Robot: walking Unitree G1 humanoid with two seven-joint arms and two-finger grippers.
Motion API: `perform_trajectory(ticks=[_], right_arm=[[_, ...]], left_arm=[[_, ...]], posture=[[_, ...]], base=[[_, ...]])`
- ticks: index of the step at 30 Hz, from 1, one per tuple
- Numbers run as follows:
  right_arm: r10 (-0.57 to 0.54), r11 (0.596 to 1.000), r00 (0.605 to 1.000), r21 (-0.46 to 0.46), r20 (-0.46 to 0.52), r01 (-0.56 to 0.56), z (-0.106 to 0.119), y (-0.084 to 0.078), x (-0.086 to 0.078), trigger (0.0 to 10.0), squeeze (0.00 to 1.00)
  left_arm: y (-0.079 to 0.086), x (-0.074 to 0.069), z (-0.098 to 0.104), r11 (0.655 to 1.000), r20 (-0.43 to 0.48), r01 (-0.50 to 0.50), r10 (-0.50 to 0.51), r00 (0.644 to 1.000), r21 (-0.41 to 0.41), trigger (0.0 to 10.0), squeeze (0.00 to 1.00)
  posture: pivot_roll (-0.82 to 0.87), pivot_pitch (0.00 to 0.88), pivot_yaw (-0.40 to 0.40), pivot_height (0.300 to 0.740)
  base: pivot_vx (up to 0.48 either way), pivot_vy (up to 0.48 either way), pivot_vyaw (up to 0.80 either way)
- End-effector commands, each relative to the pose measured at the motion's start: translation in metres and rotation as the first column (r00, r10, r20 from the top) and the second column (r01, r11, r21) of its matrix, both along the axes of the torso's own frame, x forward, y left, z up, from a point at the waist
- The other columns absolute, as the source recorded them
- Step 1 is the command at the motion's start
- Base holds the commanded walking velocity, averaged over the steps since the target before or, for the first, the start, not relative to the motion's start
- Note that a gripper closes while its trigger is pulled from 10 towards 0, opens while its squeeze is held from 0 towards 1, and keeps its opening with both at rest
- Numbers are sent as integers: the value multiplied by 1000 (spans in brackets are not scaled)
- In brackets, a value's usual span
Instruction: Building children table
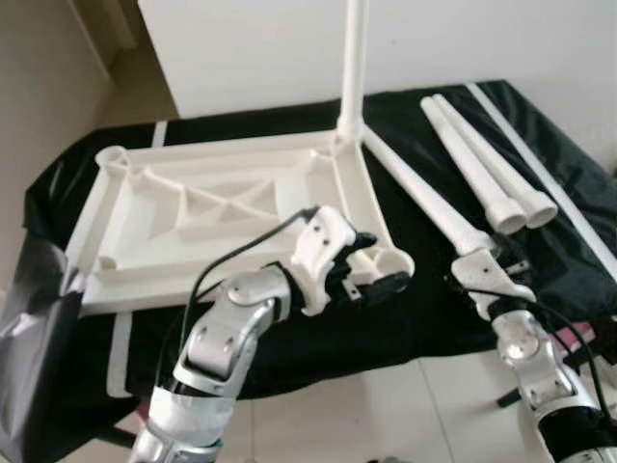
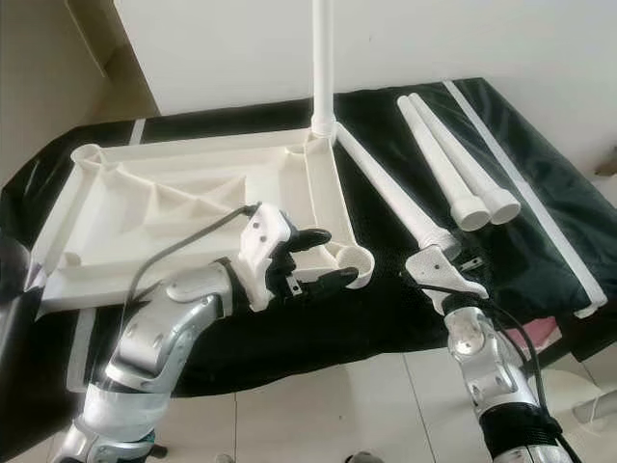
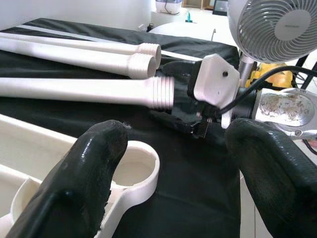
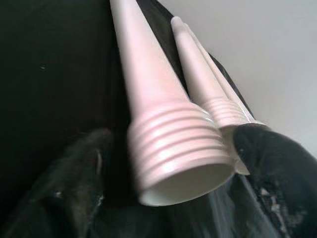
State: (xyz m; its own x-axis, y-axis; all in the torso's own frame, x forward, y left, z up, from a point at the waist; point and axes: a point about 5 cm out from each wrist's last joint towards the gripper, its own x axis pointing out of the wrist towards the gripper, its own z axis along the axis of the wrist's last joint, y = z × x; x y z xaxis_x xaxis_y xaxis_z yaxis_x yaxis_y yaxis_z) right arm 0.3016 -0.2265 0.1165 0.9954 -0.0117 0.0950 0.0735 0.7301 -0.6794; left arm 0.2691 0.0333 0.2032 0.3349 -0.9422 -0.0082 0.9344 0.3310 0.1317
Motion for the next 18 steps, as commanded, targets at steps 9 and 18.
perform_trajectory(ticks=[9,18], right_arm=[[-19,936,1000,351,7,15,-9,-1,-4,10000,0],[5,841,996,539,88,-52,12,-1,1,10000,0]], left_arm=[[3,4,2,997,-2,-78,78,997,-5,10000,0],[2,4,2,997,-3,-77,77,997,-5,10000,0]], posture=[[-84,97,53,740],[-84,98,54,740]], base=[[0,0,0],[0,0,0]])
